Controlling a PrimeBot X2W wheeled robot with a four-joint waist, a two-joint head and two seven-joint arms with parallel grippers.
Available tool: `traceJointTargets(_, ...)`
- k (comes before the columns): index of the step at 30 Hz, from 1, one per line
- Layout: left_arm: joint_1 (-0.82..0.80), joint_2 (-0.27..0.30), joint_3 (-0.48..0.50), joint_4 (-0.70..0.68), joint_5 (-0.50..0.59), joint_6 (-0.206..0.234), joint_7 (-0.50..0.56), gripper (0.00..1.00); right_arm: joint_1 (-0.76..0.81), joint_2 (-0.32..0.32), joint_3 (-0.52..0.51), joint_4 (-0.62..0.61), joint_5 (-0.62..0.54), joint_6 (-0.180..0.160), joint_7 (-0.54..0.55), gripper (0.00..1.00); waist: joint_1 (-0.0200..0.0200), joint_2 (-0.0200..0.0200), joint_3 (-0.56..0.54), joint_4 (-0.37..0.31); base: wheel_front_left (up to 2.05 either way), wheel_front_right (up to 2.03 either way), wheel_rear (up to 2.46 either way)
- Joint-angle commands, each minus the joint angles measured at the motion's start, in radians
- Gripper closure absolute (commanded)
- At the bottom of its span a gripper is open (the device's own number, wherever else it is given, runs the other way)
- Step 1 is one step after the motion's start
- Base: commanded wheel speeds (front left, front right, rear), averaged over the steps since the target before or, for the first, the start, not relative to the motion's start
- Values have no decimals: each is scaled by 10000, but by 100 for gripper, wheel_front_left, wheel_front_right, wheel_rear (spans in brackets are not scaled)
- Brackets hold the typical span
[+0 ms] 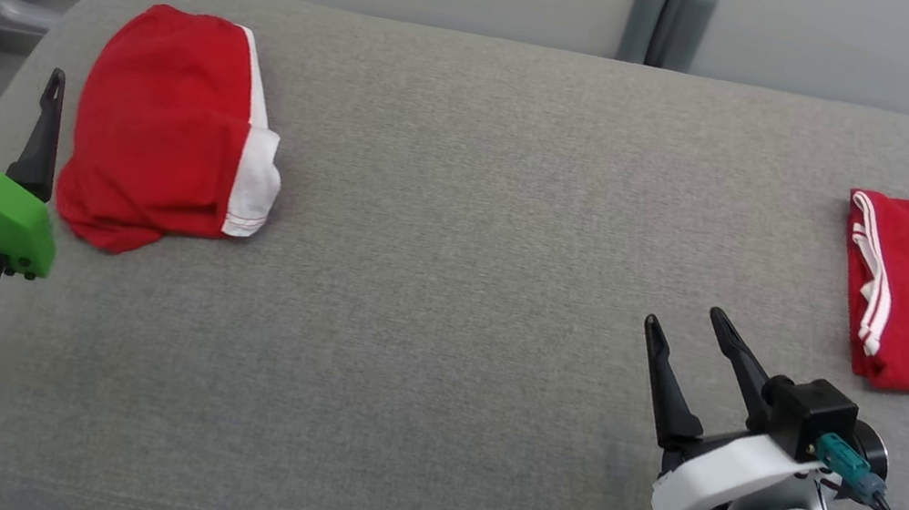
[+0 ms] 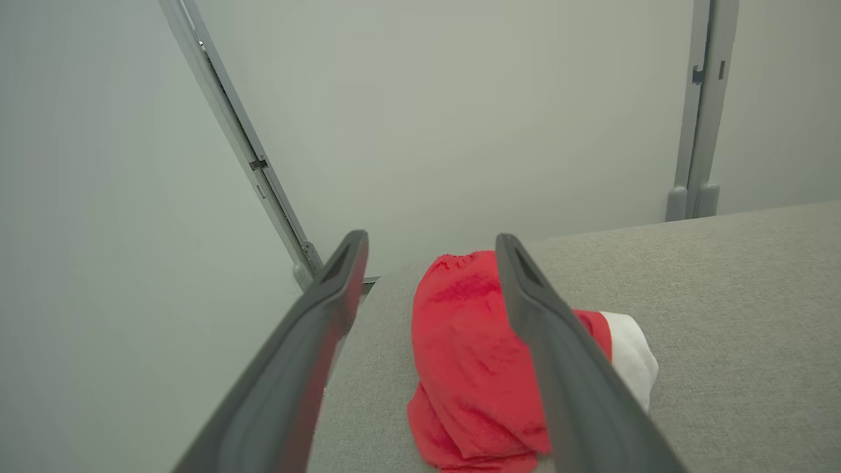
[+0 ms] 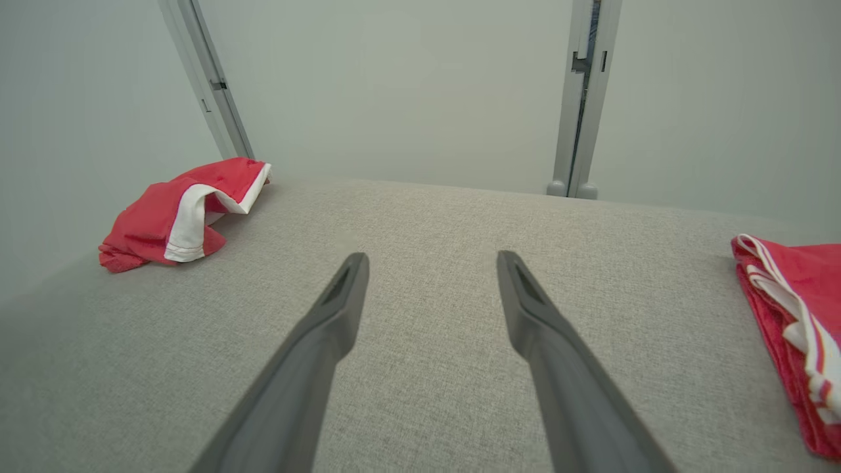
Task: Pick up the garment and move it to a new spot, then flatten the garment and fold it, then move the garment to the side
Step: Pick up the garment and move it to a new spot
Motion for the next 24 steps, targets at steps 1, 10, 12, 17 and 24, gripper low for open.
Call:
traceJointTargets(1,-301,159,-152,201,-340,-14,79,0,-185,-54,2,5,26,-11,-38,0,-1,0,540,-783,0,0,0)
traceJointTargets(10,-1344,1453,-1387,1405,-1905,-18,742,0,-474,-253,-49,64,70,-11,-37,0,-1,0,1291,-1801,0,0,0)
traceJointTargets(12,-1608,1733,-1678,1528,-2219,-18,956,0,-553,-286,-60,82,68,-11,-38,0,-1,0,1477,-1946,0,0,0)
traceJointTargets(17,-2138,2116,-2357,1892,-2975,-19,1572,0,-734,-372,-95,109,91,-11,-38,0,-1,0,1912,-2207,0,0,0)
traceJointTargets(24,-2681,2695,-3146,2604,-3852,-18,2777,0,-899,-426,-63,288,160,-11,-37,0,-1,0,2209,-2523,0,0,0)
